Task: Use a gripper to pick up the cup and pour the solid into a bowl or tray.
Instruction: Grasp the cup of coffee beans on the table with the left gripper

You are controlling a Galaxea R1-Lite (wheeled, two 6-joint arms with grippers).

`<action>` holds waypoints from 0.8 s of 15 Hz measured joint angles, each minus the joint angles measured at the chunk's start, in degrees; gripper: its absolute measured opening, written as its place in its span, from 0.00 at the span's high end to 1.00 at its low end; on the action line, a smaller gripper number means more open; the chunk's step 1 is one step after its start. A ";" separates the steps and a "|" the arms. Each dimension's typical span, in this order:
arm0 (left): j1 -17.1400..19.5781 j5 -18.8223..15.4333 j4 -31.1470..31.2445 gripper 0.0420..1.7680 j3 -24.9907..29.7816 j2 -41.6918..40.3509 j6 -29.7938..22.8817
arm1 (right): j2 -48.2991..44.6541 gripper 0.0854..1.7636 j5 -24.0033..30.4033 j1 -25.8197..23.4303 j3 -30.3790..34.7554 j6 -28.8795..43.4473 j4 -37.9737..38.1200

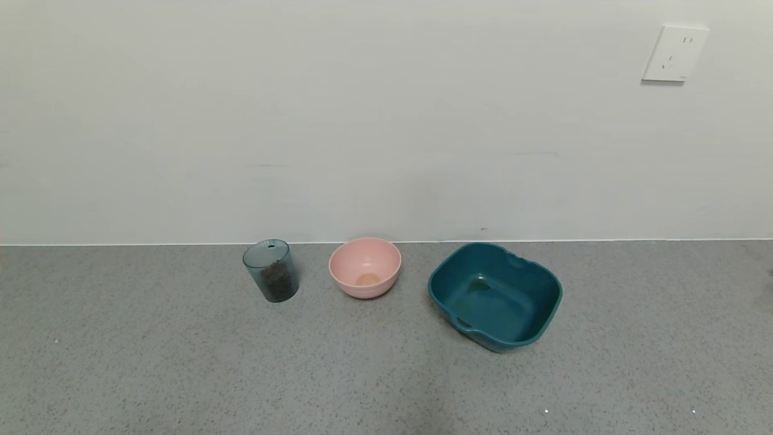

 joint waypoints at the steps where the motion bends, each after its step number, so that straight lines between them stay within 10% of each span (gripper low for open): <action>1: -0.20 -0.02 -0.57 0.03 -2.76 4.00 0.01 | 0.00 0.03 -0.02 0.00 0.00 0.00 -0.02; 12: 0.60 0.48 -17.10 0.03 -13.03 53.18 -0.18 | 0.00 0.03 0.00 -0.02 0.02 0.00 0.00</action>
